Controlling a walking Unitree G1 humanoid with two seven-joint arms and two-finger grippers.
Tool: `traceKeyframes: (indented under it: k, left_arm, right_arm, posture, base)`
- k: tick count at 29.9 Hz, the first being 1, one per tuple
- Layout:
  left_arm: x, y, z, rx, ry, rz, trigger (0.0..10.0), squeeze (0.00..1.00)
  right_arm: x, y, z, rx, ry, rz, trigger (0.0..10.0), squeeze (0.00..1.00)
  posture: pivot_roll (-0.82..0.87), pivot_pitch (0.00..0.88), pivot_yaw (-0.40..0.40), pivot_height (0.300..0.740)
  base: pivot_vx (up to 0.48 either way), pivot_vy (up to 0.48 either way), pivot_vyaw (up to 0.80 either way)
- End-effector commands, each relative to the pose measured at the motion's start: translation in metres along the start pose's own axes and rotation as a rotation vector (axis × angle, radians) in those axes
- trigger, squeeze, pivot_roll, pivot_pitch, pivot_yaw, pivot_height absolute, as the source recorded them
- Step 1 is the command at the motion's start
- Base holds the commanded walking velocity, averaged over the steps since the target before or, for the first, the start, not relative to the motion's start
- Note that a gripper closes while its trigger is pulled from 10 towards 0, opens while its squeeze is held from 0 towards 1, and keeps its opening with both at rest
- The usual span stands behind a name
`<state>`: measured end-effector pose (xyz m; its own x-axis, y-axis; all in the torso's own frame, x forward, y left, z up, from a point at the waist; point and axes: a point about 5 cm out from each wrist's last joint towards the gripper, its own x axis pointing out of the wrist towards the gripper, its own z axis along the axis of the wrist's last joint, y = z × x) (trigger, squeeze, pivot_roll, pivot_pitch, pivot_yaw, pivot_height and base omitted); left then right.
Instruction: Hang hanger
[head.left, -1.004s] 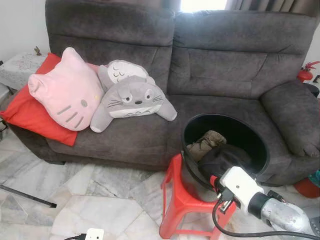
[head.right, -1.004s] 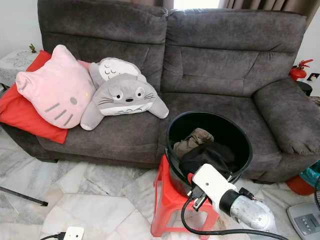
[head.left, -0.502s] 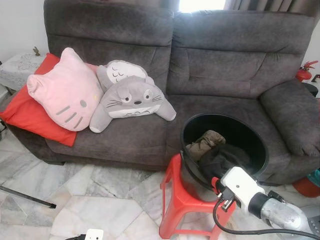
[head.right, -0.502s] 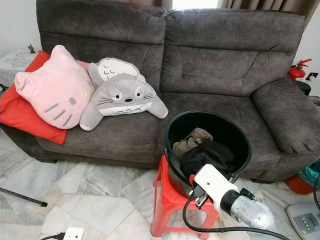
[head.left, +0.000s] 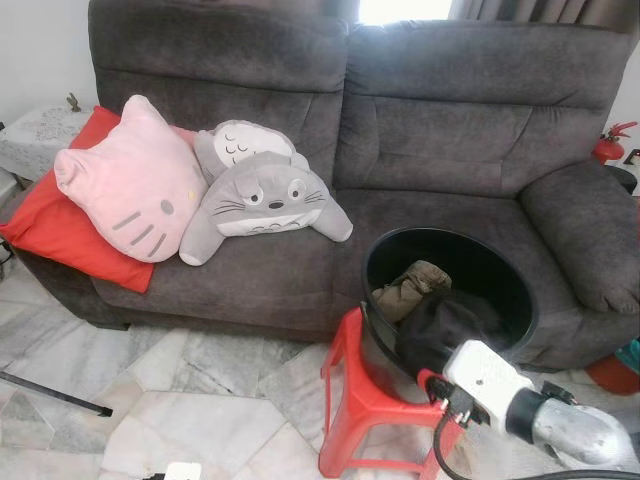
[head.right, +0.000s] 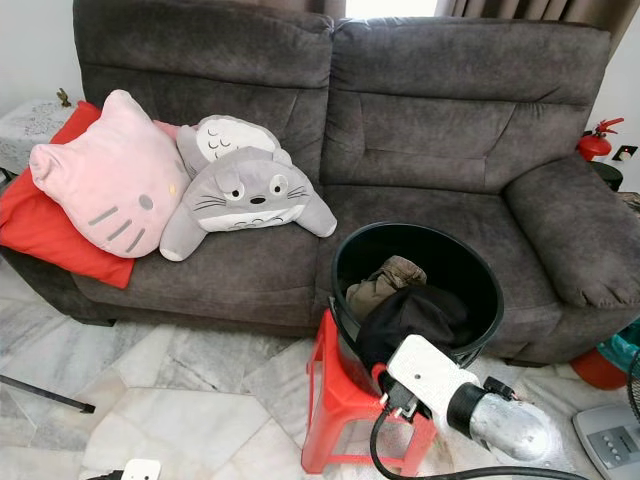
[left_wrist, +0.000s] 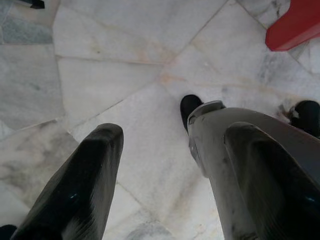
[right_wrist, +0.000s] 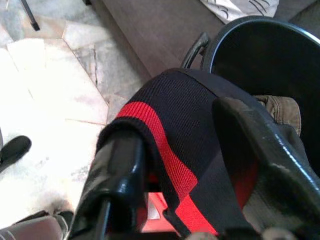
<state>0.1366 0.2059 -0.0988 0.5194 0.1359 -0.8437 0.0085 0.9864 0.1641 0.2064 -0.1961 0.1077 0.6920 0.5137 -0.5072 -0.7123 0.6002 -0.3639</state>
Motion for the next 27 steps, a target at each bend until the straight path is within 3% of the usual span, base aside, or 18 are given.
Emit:
traceKeyframes:
  k: [1,5,10,11,12,13,19,27]
  left_arm:
    - [-0.002,-0.002,-0.013,0.014,0.052,-0.015,10.0,0.0]
    - [-0.003,-0.002,-0.015,0.013,0.059,-0.016,10.0,0.0]
    - [-0.003,0.0,-0.016,0.012,0.066,-0.013,10.0,0.0]
    - [-0.003,0.0,-0.015,0.013,0.065,-0.013,10.0,0.0]
    - [-0.003,0.0,-0.015,0.013,0.065,-0.013,10.0,0.0]
    - [-0.002,-0.001,-0.014,0.013,0.059,-0.014,10.0,0.0]
    - [-0.002,-0.003,-0.011,0.014,0.046,-0.014,10.0,0.0]
    - [-0.002,-0.003,-0.01,0.011,0.049,-0.013,10.0,0.0]
  right_arm:
    - [-0.004,0.0,0.005,-0.028,0.004,0.036,10.0,1.0]
    - [-0.007,-0.005,0.0,-0.065,0.048,0.047,10.0,1.0]
    - [-0.003,-0.018,-0.006,-0.102,0.093,-0.05,10.0,1.0]
    - [-0.001,-0.018,-0.006,-0.095,0.089,-0.047,10.0,0.06]
    - [-0.001,-0.018,-0.006,-0.095,0.089,-0.047,10.0,0.06]
    - [0.0,-0.016,-0.006,-0.097,0.086,-0.034,10.0,0.0]
    - [0.003,-0.012,-0.006,-0.112,0.085,0.004,10.0,0.0]
    - [-0.006,-0.013,-0.001,-0.141,0.087,0.119,10.0,0.0]
  posture:
    - [-0.15,0.0,-0.049,0.74]
    - [-0.15,0.0,-0.049,0.74]
    - [-0.15,0.0,-0.05,0.74]
    - [-0.15,0.0,-0.05,0.74]
    - [-0.15,0.0,-0.05,0.74]
    - [-0.15,0.0,-0.05,0.74]
    - [-0.14,0.0,-0.049,0.74]
    - [-0.14,0.0,-0.049,0.74]
  base:
    - [0.0,0.0,0.0]
    - [0.0,0.0,0.0]
    - [0.0,0.0,0.0]
    - [0.0,0.0,0.0]
    - [0.0,0.0,0.0]
    - [0.0,0.0,0.0]
    - [0.0,0.0,0.0]
    - [0.0,0.0,0.0]
